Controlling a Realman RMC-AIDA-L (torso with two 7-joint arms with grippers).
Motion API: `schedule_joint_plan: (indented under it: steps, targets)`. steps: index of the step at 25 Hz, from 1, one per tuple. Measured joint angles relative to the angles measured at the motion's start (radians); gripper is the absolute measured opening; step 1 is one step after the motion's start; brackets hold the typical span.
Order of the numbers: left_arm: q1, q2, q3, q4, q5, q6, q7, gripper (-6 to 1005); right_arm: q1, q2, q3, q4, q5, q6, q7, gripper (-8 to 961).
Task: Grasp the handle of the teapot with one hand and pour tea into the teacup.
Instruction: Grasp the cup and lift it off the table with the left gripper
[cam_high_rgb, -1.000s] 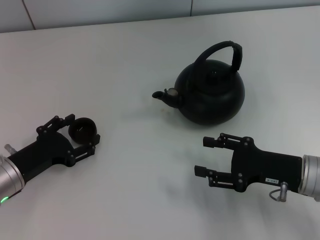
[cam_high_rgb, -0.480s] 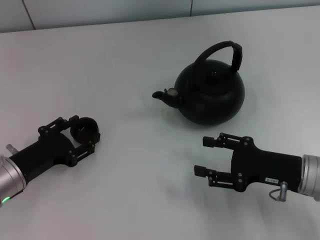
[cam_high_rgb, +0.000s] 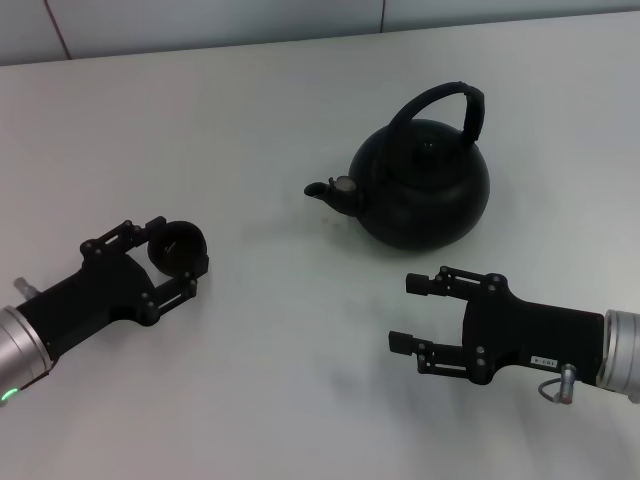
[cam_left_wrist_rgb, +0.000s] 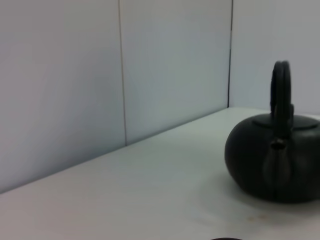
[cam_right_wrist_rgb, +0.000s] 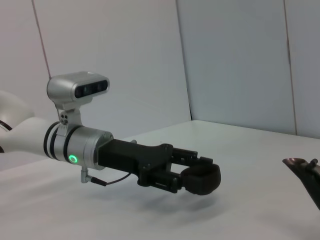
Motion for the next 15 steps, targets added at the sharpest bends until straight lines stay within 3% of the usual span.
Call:
schedule_joint_plan:
  steps: [8,15]
  targets:
    - [-0.013,0.0,0.003,0.001,0.005,0.026,0.0,702,-0.002,0.002,0.0,0.0,0.0,0.0,-0.004,738]
    - [-0.064,-0.005,0.049,-0.029,0.008,0.016,0.0,706,-0.006,0.002,0.0,0.0,0.001,0.0,-0.007,738]
